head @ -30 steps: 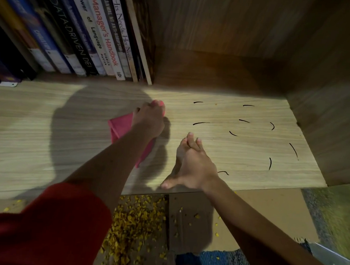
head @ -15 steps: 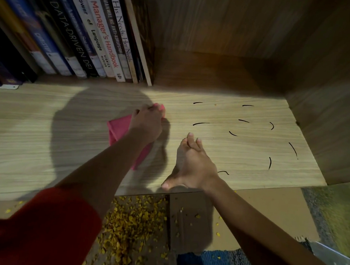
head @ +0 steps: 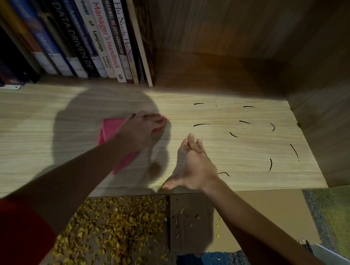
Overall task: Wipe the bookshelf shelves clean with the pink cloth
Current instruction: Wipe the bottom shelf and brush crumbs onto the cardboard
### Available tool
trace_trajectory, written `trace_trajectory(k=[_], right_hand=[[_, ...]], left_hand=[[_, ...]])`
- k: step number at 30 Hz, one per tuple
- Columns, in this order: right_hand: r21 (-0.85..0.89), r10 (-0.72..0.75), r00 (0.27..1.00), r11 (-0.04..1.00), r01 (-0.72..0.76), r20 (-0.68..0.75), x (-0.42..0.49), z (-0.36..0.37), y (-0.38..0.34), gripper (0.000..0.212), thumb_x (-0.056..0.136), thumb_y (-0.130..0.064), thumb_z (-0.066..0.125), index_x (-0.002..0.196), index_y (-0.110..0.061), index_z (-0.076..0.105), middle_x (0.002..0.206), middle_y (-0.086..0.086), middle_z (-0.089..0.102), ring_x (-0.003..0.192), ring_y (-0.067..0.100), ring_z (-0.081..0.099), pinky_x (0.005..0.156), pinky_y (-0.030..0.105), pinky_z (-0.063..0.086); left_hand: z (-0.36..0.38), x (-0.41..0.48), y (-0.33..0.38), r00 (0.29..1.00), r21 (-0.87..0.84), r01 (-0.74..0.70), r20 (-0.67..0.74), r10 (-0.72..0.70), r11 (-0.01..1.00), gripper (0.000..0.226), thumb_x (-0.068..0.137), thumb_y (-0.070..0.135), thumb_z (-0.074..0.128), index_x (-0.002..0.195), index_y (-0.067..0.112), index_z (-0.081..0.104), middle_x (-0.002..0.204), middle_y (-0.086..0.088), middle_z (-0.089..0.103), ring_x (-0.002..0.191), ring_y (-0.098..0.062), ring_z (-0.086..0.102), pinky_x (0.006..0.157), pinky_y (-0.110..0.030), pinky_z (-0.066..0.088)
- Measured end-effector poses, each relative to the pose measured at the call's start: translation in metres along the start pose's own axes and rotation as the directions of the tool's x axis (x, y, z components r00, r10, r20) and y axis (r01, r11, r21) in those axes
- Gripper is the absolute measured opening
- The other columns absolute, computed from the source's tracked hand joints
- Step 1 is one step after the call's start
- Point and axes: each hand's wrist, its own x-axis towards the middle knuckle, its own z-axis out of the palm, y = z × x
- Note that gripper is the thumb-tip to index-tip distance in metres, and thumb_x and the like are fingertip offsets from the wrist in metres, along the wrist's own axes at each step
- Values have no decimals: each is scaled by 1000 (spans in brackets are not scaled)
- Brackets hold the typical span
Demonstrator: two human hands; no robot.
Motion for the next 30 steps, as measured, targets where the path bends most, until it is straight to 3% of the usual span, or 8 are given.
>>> trace_trajectory(k=[5,10,14,16,19,22,26,30], right_hand=[[2,5,1000,1000,-5,-6,0,1,1,140,53,-50,85,148,-5,-7,156,3,-18,143,23,-18,119,38,7],[-7,6,1000,1000,-6,-1,1,-1,-1,140,53,-50,85,148,-4,-7,156,3,-18,143,23,-17,119,37,7],[8,3,1000,1000,-3,2,1,0,0,139,53,-48,86,148,-4,-6,156,4,-18,143,23,-17,119,36,7],[8,3,1000,1000,-3,-4,1,-1,-1,139,53,-47,86,148,-4,-6,156,4,-17,143,24,-17,119,36,7],[-9,10,1000,1000,-10,1,1,0,-1,139,53,-48,86,148,-3,-6,156,4,-17,143,24,-16,119,37,10],[-10,8,1000,1000,-8,-8,2,1,0,140,53,-50,85,148,-4,-7,156,3,-18,143,23,-16,119,36,9],[-5,-6,1000,1000,6,-7,2,1,0,139,55,-50,84,148,-3,-8,156,5,-19,143,24,-17,119,35,6],[9,-8,1000,1000,8,-21,3,2,1,141,52,-49,85,148,-3,-7,156,5,-19,143,25,-18,119,35,5]], left_hand=[[-9,17,-6,956,-111,287,-22,-292,951,60,94,11,44,149,21,22,155,-2,21,135,-30,26,111,-45,22],[5,15,16,996,-14,75,-48,-75,997,57,91,9,43,146,23,30,152,2,28,136,-23,25,109,-41,24],[-7,21,5,975,-212,206,-42,-219,955,53,92,8,45,143,21,36,151,-1,30,137,-27,26,112,-43,19],[-8,26,8,958,-205,275,-24,-286,939,52,91,6,44,141,18,37,151,-2,29,136,-29,26,111,-44,21],[-1,19,18,979,-145,194,-35,-201,970,55,90,5,43,142,18,33,150,-1,29,134,-27,27,108,-43,23],[3,10,10,997,-128,72,-19,-75,989,60,92,8,41,147,26,26,155,10,20,136,-23,22,111,-41,20],[-8,20,-28,953,-205,298,2,-304,932,54,96,14,39,146,31,29,154,1,26,136,-29,24,111,-45,19],[-6,29,-42,866,-326,452,-65,-497,830,48,97,14,35,144,22,35,150,-2,32,132,-36,24,109,-45,21]])
